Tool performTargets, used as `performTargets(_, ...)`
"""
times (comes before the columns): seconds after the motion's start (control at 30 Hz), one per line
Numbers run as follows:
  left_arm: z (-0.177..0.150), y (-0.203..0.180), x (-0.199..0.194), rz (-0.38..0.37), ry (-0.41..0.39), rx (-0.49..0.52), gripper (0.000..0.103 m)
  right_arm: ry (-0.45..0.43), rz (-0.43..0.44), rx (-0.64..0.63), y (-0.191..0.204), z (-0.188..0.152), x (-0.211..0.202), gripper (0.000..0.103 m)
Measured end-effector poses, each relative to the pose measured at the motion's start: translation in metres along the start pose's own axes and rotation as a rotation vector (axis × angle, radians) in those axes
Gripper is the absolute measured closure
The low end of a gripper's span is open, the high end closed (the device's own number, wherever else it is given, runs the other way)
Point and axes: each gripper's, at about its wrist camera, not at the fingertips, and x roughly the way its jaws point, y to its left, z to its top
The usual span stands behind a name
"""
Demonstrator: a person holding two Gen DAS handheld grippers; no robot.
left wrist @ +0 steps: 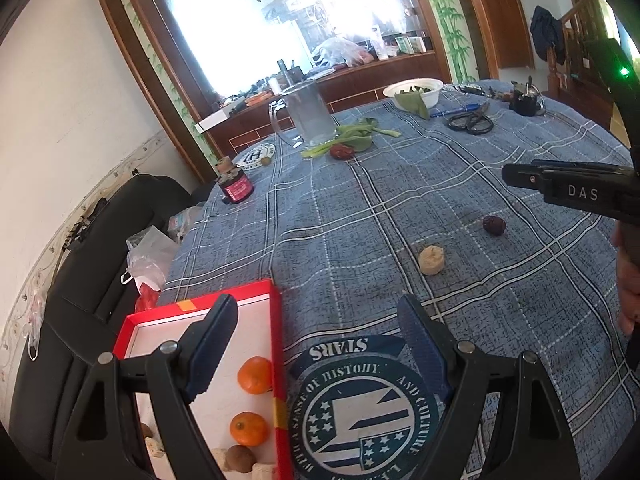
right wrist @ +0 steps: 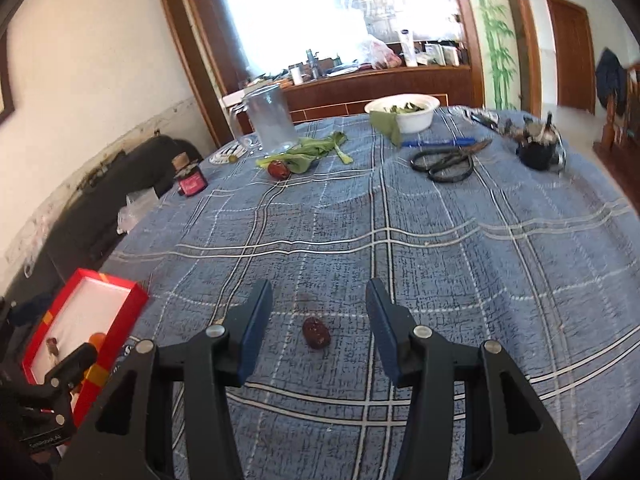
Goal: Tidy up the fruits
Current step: 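Grasp the red date with the right tool while the left tool grasps the beige lump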
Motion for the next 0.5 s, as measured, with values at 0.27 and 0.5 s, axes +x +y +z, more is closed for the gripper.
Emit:
performTargets(0.27, -0.007, -0.007, 0.024, -0.069, 0.085, -0.078, 0.021, 0.001, -0.082, -0.013, -0.014, -0.001, 0.002, 0.053)
performTargets(0.5, -0.011, -0.002, 0.033, -0.101, 0.13, -0.168, 0.021, 0.07, -0.065, -0.084, 0.002, -0.01, 0.019, 0.057)
